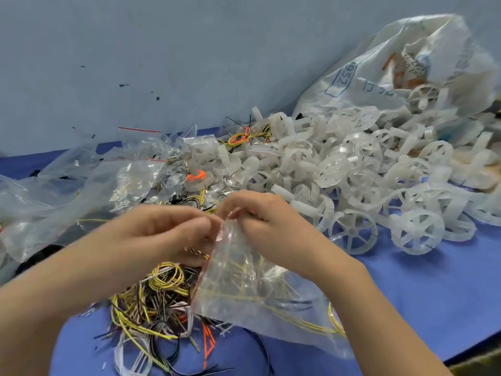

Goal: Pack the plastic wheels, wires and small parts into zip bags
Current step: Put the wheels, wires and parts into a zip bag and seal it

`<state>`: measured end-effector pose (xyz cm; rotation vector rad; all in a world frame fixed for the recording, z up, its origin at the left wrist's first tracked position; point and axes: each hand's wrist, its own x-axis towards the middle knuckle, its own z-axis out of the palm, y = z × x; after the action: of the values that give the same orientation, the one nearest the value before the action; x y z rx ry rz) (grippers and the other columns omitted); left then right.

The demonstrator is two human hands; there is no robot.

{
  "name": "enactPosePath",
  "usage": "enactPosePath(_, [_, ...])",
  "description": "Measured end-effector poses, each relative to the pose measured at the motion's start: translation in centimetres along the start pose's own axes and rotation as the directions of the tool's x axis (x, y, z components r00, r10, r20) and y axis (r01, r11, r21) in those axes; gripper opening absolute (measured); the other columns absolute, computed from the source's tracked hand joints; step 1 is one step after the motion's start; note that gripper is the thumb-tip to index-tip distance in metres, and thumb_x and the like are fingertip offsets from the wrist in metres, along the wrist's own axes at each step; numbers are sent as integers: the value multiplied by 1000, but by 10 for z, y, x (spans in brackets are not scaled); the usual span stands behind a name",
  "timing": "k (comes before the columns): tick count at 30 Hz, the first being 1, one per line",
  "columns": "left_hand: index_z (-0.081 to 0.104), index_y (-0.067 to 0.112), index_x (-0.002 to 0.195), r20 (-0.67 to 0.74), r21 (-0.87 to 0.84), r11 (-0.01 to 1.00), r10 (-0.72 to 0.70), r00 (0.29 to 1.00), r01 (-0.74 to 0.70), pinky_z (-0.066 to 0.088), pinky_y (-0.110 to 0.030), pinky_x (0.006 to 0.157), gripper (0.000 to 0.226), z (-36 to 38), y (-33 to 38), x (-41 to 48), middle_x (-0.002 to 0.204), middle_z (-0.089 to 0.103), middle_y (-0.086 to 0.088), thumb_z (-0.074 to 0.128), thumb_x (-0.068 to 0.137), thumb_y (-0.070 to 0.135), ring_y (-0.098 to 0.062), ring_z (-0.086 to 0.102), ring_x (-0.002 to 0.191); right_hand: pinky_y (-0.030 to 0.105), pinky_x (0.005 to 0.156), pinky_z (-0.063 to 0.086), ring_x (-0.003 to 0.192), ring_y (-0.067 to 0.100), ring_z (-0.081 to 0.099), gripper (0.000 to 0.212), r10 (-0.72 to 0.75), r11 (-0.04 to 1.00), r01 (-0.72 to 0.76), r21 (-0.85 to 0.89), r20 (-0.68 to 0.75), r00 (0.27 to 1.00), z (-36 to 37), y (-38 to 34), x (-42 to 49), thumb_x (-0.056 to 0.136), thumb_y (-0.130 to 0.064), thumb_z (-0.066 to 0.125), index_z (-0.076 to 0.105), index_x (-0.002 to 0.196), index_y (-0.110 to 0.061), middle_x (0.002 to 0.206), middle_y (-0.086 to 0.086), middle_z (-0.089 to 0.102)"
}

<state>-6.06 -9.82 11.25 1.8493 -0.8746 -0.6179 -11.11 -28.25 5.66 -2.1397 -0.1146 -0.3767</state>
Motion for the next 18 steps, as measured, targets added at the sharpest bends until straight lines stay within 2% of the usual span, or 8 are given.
enactPosePath(2, [75, 18, 100, -171, 35, 997, 69, 983, -64, 60, -28, 75, 24, -15, -3, 38, 95, 75, -4, 54, 94, 29, -17, 73, 88, 11, 50, 35, 55, -2, 52, 41, 50, 999, -50, -3, -13, 999, -6, 3, 7, 92, -3, 39, 66, 86, -33, 68, -32, 58])
enactPosePath(4, [70, 14, 106, -345, 105, 994, 78, 935, -44, 60, -25, 69, 19, -24, -3, 97, 94, 73, -6, 53, 99, 21, -16, 70, 80, 10, 46, 34, 50, -4, 50, 38, 91, 996, -91, -17, -12, 996, -12, 8, 13, 94, -5, 38, 68, 91, -29, 58, -32, 55])
enactPosePath(5, [67, 11, 110, -383, 132, 991, 74, 921, -25, 58, -26, 67, 19, -24, -4, 128, 94, 70, -7, 53, 99, 17, -16, 67, 78, 10, 44, 33, 47, -3, 49, 37, 104, 994, -105, -23, -15, 994, -15, 10, 16, 95, -7, 38, 69, 92, -28, 54, -30, 54])
enactPosePath(8, [63, 11, 121, -388, 274, 960, 55, 920, 58, 57, -36, 80, 28, -16, -12, 220, 99, 63, -3, 52, 98, 21, -22, 63, 91, 19, 47, 34, 46, 3, 45, 34, 126, 992, -127, -21, -35, 991, -21, 16, 28, 97, -14, 40, 70, 95, -28, 59, -17, 55])
enactPosePath(10, [63, 13, 121, -387, 404, 907, 55, 921, 115, 52, -38, 92, 32, -11, -13, 268, 112, 65, -5, 53, 96, 31, -26, 62, 105, 24, 55, 41, 52, 2, 48, 32, 128, 992, -129, -18, -54, 990, -25, 20, 36, 97, -17, 41, 70, 95, -29, 67, -17, 57])
enactPosePath(13, [62, 8, 115, -413, 546, 806, 20, 910, 230, 46, -41, 98, 41, -7, -21, 318, 125, 60, -16, 52, 93, 41, -34, 55, 115, 17, 59, 39, 61, -5, 52, 30, 111, 994, -111, 7, -95, 989, -33, 24, 47, 97, -18, 42, 67, 92, -32, 69, -28, 61])
enactPosePath(15, [58, 7, 122, -404, 578, 760, -51, 913, 298, 43, -46, 103, 51, -6, -28, 341, 131, 55, -19, 54, 89, 46, -37, 51, 122, 23, 65, 40, 73, -1, 55, 28, 110, 994, -108, 21, -140, 984, -36, 30, 52, 96, -17, 43, 66, 92, -32, 84, -20, 66])
enactPosePath(18, [56, 14, 128, -330, 627, 707, -142, 933, 329, 43, -44, 104, 61, -7, -34, 365, 132, 56, -11, 56, 85, 57, -30, 52, 120, 32, 76, 47, 85, 6, 58, 26, 128, 992, -125, 27, -209, 970, -41, 39, 56, 97, -18, 43, 65, 95, -32, 95, -14, 67])
